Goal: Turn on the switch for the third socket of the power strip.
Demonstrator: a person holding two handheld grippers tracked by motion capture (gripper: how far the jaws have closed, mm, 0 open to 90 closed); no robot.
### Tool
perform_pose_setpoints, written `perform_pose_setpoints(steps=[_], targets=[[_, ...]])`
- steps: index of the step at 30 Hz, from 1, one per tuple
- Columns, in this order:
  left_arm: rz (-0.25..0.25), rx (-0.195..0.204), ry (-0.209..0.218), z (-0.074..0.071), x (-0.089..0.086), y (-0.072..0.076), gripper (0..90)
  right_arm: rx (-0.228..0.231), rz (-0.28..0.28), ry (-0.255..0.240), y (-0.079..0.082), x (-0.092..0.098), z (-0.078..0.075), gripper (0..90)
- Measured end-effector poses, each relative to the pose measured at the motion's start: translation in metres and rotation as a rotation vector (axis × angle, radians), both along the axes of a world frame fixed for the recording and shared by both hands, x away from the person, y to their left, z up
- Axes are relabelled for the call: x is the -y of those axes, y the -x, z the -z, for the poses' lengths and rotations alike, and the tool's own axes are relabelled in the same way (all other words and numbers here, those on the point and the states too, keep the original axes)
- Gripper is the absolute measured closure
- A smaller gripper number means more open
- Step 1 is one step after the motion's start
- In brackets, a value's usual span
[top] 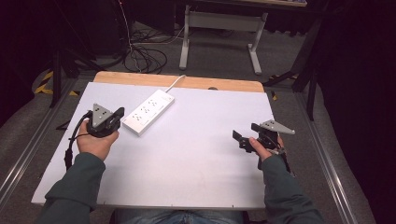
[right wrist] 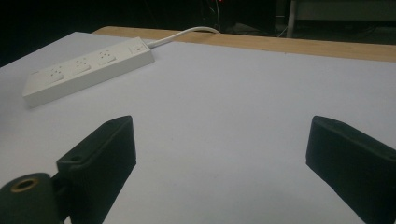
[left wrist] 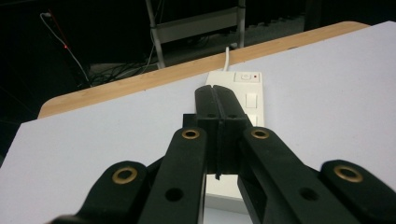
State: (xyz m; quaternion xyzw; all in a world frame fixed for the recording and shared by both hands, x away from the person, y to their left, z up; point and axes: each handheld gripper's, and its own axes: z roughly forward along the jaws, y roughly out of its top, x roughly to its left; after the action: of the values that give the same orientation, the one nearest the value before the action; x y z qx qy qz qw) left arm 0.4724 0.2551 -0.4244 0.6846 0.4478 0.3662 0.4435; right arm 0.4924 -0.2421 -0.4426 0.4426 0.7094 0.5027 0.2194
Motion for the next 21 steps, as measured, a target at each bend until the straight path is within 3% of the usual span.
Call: perform_pose_setpoints(steps=[21], targets=[[0.028,-0.017,-0.021,0.002,0.011,-0.012,89.9,-0.003,0.002,0.005,0.001,0.000,0.001,8.8]])
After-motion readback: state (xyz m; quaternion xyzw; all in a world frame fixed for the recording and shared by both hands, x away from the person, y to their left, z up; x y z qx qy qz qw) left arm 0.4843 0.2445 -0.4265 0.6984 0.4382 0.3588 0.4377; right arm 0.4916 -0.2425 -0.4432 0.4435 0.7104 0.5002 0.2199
